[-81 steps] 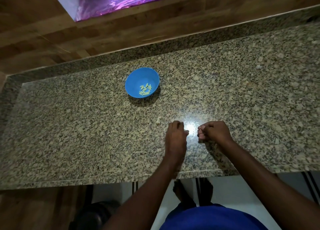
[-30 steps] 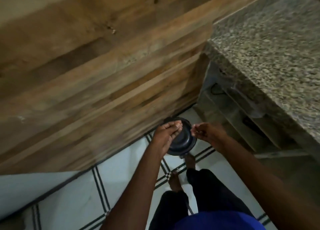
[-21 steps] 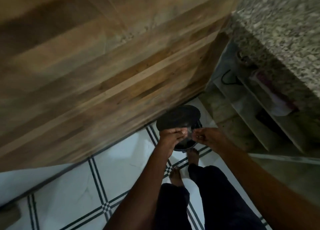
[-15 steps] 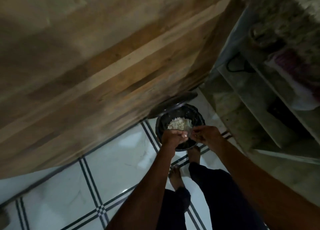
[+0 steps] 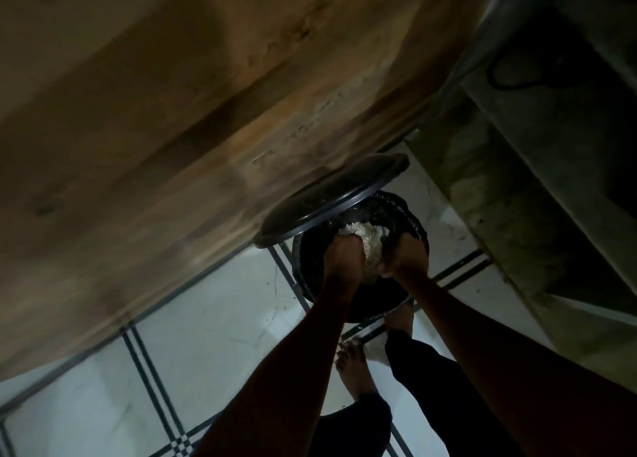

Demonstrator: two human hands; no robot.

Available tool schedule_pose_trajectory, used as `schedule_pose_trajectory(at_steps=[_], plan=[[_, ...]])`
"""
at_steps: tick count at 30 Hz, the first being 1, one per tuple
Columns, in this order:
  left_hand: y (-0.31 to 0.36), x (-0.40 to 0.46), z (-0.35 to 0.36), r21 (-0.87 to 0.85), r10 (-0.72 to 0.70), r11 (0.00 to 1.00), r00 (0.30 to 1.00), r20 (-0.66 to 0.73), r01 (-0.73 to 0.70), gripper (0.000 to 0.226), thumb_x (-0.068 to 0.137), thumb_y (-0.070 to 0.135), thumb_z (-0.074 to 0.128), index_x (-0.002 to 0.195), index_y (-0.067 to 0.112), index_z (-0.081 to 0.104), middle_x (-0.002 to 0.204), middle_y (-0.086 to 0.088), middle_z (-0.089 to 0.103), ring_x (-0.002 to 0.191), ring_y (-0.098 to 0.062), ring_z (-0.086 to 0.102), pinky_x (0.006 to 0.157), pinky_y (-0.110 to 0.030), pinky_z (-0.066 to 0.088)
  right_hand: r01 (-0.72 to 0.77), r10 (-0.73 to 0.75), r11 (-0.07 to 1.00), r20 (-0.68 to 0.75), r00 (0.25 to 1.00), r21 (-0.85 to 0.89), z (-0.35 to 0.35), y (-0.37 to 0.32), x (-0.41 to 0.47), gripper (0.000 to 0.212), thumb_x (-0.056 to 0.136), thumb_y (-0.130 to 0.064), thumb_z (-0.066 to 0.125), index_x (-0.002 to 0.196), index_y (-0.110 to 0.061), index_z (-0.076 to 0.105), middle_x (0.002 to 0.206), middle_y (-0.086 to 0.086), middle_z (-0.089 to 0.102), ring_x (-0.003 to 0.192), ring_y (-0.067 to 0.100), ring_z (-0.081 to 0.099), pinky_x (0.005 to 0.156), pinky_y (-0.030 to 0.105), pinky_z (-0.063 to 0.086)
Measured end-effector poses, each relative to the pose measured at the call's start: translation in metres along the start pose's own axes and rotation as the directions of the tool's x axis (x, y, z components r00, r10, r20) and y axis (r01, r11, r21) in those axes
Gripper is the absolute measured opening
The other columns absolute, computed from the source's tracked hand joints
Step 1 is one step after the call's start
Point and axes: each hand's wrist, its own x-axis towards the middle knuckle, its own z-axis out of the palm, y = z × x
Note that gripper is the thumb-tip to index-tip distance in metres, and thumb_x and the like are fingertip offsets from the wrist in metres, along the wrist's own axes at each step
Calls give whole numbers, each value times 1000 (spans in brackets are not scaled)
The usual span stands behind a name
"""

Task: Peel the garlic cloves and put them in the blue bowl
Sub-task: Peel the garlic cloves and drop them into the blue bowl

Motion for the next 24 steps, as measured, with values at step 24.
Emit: schedule_pose_trajectory(at_steps=[24], plan=[[197, -326, -310, -579, 267, 681, 888, -373, -448, 9, 95, 23, 69, 94, 19, 78, 82, 12, 72, 78, 3, 65, 67, -9, 46, 368, -205, 879, -456, 866, 303, -319, 12, -380, 22, 94, -32, 66, 72, -28, 66, 66, -8, 66, 66, 9, 64, 64, 30, 50]])
